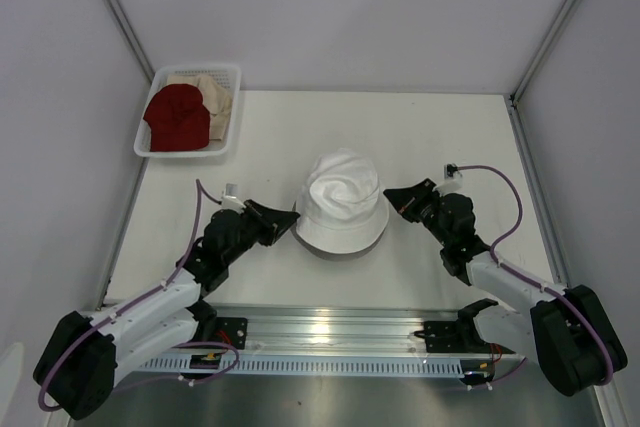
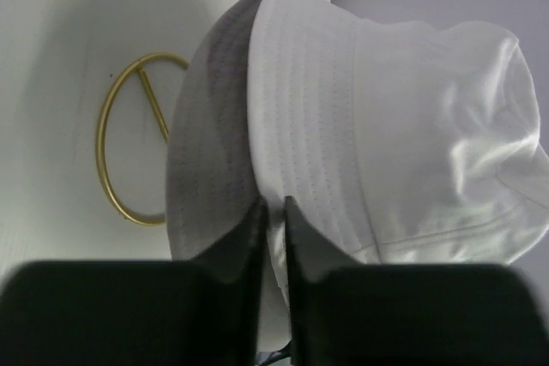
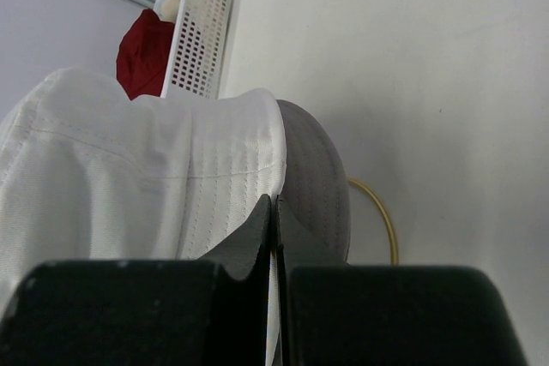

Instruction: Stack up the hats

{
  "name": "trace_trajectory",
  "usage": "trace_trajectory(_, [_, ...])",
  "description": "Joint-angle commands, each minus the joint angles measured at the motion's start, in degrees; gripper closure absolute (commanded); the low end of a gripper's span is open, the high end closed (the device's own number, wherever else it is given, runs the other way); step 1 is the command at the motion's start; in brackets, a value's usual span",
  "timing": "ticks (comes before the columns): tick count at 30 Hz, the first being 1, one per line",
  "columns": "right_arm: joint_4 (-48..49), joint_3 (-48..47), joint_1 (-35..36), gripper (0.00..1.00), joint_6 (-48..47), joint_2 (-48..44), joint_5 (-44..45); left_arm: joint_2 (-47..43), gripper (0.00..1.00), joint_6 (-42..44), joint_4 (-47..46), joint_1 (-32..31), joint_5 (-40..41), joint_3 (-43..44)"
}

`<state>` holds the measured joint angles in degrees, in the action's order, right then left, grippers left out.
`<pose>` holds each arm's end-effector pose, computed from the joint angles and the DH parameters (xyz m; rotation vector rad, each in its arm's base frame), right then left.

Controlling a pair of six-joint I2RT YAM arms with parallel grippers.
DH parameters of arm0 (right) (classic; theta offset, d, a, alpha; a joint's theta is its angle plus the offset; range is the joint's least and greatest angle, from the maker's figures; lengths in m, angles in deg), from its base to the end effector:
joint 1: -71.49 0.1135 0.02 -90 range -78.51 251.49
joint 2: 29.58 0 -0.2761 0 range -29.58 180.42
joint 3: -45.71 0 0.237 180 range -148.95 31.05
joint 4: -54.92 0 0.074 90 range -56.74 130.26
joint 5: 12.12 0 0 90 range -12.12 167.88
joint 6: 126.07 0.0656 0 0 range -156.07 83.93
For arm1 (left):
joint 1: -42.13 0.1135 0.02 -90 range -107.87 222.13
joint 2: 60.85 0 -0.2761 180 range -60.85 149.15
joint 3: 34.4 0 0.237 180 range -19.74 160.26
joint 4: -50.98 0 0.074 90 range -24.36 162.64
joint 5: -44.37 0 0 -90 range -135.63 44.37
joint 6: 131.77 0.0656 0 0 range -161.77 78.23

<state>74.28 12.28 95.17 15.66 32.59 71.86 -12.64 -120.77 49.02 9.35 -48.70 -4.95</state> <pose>0.2136 0.1012 0.2210 0.3688 1.8172 1.0382 0.1612 -0.1080 0.2028 -0.7907 1.9600 -1.3311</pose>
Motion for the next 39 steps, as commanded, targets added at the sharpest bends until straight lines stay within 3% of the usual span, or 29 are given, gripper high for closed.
trace_trajectory(1, [0.8, 0.0, 0.7, 1.00, -1.2, 0.4, 1.5, 1.0, 0.92, 0.0, -4.0, -0.8, 0.4, -0.3])
trace_trajectory(2, [0.8, 0.0, 0.7, 1.00, -1.3, 0.5, 1.5, 1.6, 1.00, 0.3, -3.9, -0.8, 0.9, -0.5])
trace_trajectory(6, [0.6, -0.1, 0.8, 1.00, -2.1, 0.7, 1.7, 1.7, 0.99, 6.4, -5.1, -1.6, 3.2, -0.2])
trace_trajectory(18, [-5.6, 1.4, 4.5, 1.00, -6.0, 1.5, 5.8, 2.5, 0.99, 26.0, -0.1, -11.7, 23.5, -0.5])
trace_trajectory(27, [-10.7, 2.4, 6.9, 1.00, -9.0, -1.4, 10.9, 11.1, 0.99, 26.9, 2.6, -17.5, 31.4, 1.0])
trace_trajectory(35, [-15.0, 1.1, 7.5, 1.00, -10.2, -2.1, 10.8, 4.9, 0.99, 28.5, 7.5, -17.6, 33.7, 2.4])
trace_trajectory(36, [-16.2, 0.5, 7.4, 0.89, -10.4, -2.8, 11.0, 3.7, 0.99, 28.8, 9.0, -17.6, 34.8, 3.6])
trace_trajectory(37, [-18.4, -0.2, 7.3, 0.79, -10.9, -3.7, 12.2, 1.0, 0.79, 28.8, 13.7, -17.6, 35.6, 5.4])
trace_trajectory(38, [-19.6, -1.9, 7.2, 0.69, -11.3, -5.6, 12.7, -0.4, 0.67, 28.9, 16.1, -17.6, 36.5, 7.9])
trace_trajectory(39, [-20.7, -2.8, 7.1, 0.49, -11.9, -6.8, 13.2, -1.6, 0.55, 29.3, 19.2, -17.5, 38.8, 9.1])
